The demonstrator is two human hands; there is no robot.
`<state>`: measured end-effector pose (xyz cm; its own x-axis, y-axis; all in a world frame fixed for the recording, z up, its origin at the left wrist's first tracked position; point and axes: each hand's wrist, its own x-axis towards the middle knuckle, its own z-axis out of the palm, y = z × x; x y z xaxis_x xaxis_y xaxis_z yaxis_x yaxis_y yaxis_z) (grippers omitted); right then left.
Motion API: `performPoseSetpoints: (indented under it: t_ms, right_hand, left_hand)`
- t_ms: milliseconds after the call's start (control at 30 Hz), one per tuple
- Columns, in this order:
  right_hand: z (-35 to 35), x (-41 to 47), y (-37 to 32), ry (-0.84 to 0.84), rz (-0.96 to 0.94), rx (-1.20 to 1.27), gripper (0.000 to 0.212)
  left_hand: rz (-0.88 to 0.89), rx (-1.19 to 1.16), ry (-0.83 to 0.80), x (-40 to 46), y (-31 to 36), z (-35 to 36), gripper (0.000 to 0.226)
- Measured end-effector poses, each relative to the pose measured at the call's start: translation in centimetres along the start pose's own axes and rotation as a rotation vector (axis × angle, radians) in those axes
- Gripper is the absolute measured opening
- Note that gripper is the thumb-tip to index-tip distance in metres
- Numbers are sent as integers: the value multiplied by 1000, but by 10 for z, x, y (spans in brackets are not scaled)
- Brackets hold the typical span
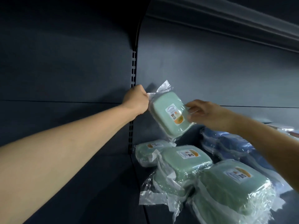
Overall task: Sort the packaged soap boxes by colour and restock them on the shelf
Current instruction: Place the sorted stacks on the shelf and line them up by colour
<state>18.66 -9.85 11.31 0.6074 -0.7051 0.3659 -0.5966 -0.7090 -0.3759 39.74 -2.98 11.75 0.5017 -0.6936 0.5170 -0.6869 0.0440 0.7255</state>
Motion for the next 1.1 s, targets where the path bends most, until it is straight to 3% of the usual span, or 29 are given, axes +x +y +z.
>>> performPoseSetpoints:
  t_ms: [133, 233, 300, 367, 500, 600, 733, 800, 900, 1000, 1100]
  right_hand:
    - [-2, 15, -9, 19, 45, 302, 44]
    - [-5, 18, -16, -23, 114, 573, 45]
    - [-4, 18, -19, -97, 137, 616, 24]
    - [2, 17, -22, -128, 172, 629, 9]
    - [16, 21, -25, -144, 261, 760, 18]
    - [23, 21, -29, -163, 255, 800, 21]
    - [30, 13, -25, -204, 136, 724, 17]
    - [30, 7, -23, -215, 97, 668, 23]
    - [29, 0, -18, -224, 82, 548, 27]
    - [26, -4, -8, -235, 71, 340, 40]
    - [21, -12, 9, -156, 19, 12, 33]
  left_hand:
    - [214, 158, 45, 16, 21, -1, 11]
    - [291, 128, 64, 24, 31, -1, 10]
    - [251, 32, 76, 26, 31, 1, 8]
    - [153, -2, 32, 24, 27, 5, 27]
    - [-143, -75, -290, 11, 13, 15, 77]
    - [-171, -66, -353, 4, 11, 23, 85]
    - [-116, -67, -350, 7, 16, 23, 74]
    - [-83, 23, -358, 6, 20, 23, 78]
    - [-11, 152, -299, 3, 25, 27, 63]
    - [35, 292, -250, 2, 31, 27, 67]
    - [83, 467, -262, 2, 30, 29, 95]
